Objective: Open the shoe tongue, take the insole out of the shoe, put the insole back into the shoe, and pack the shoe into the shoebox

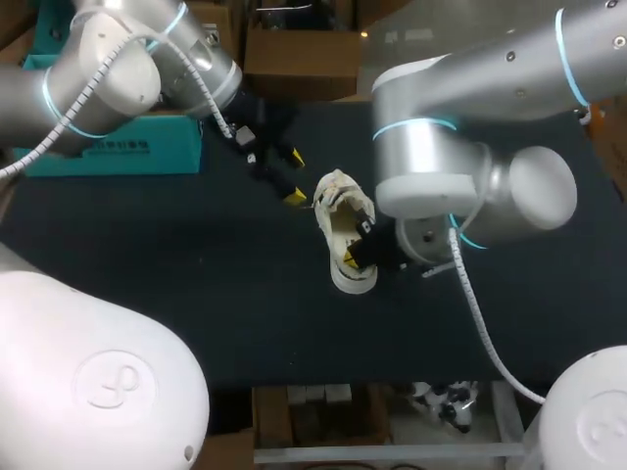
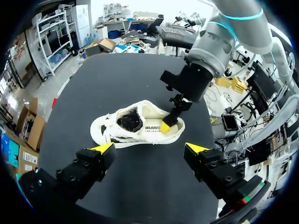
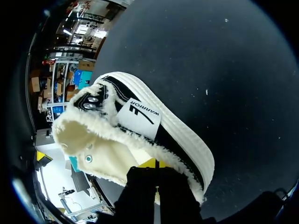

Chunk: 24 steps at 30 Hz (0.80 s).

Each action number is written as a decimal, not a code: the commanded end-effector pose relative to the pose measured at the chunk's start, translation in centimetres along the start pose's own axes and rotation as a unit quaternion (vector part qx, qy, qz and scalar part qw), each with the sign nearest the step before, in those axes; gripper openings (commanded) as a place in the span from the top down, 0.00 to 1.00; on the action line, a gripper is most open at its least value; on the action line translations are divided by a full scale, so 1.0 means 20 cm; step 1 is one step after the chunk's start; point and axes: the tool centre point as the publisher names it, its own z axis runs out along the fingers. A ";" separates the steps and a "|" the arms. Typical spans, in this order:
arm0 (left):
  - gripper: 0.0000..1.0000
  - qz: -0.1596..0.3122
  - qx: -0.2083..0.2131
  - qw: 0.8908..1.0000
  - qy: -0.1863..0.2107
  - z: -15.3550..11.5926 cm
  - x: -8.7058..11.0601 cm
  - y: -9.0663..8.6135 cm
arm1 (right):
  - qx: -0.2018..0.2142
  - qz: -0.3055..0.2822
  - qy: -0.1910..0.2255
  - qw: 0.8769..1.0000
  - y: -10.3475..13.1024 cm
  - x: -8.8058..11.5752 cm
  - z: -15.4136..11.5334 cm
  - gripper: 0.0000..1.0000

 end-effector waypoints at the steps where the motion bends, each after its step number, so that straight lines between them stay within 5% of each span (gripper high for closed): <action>1: 0.00 -0.106 -0.048 0.988 -0.104 0.00 0.05 -0.02 | 0.000 -0.001 -0.107 0.994 0.00 0.00 0.04 1.00; 11: 0.00 -0.170 -0.083 0.972 -0.137 0.03 0.10 0.04 | 0.015 -0.051 -0.044 0.998 0.00 0.04 -0.24 1.00; 19: 0.00 -0.170 -0.083 0.972 -0.137 0.03 0.10 0.04 | 0.088 -0.112 0.010 0.990 0.10 0.03 -0.37 1.00; 24: 0.00 -0.214 -0.075 0.967 -0.119 0.10 0.12 0.06 | 0.133 -0.150 0.021 0.980 0.17 0.03 -0.40 1.00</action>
